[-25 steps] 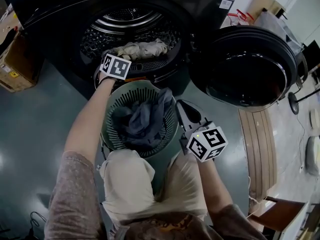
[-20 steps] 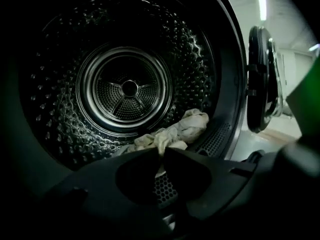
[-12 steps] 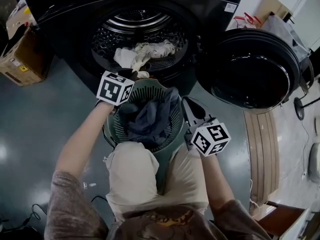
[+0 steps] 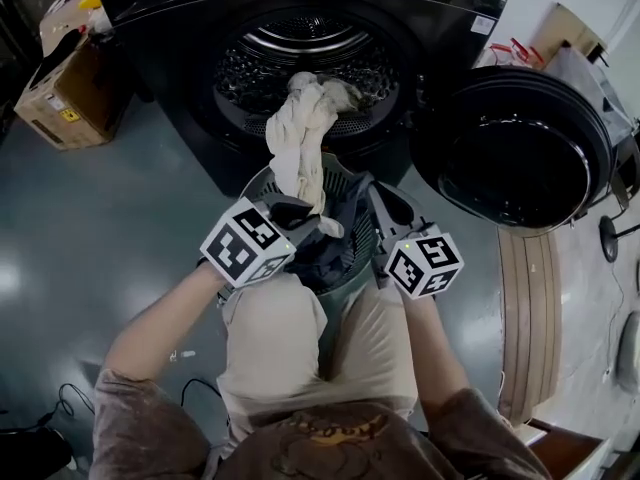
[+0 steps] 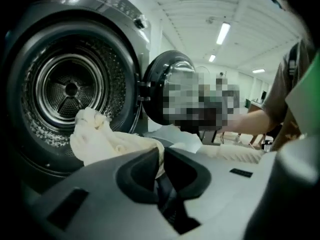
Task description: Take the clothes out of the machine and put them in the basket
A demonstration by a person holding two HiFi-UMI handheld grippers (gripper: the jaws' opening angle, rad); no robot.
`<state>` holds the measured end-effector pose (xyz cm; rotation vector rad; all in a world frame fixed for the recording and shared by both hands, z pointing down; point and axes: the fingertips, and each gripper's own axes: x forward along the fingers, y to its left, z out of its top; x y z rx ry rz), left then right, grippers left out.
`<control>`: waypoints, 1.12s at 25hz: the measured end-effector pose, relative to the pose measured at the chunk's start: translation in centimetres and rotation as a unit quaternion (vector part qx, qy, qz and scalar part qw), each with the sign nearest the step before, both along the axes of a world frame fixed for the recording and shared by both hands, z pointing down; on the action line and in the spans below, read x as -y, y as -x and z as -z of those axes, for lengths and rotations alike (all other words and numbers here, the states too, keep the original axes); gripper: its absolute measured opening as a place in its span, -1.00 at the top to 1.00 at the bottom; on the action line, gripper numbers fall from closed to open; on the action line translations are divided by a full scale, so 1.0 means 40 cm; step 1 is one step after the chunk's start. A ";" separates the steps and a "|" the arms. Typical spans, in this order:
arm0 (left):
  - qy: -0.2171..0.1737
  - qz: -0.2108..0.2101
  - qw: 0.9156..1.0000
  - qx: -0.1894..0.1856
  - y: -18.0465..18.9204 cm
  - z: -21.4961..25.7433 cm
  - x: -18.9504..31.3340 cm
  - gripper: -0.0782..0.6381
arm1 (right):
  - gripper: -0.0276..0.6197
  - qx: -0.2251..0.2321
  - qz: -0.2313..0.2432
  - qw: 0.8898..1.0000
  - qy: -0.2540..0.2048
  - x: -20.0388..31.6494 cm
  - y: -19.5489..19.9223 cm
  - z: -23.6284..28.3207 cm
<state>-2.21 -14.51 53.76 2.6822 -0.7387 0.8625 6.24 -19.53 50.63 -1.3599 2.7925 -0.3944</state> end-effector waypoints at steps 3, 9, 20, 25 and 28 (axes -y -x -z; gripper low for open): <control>-0.008 -0.008 1.000 0.003 -0.006 0.017 -0.011 0.68 | 0.92 0.003 0.002 1.000 0.001 0.000 0.005 -0.001; -0.054 0.071 0.996 -0.011 0.044 0.022 0.110 0.02 | 0.92 0.005 -0.004 1.000 0.000 0.002 -0.011 0.004; -0.073 0.207 0.976 -0.007 0.111 -0.033 0.592 -0.38 | 0.92 -0.015 -0.014 1.000 0.008 -0.011 -0.024 -0.013; -0.046 0.221 0.974 0.025 0.106 -0.102 0.695 -0.43 | 0.92 -0.019 -0.021 1.000 0.008 -0.009 -0.027 -0.014; -0.023 0.223 0.974 0.044 0.107 -0.156 0.725 -0.43 | 0.92 -0.022 -0.025 0.999 0.009 -0.007 -0.031 -0.014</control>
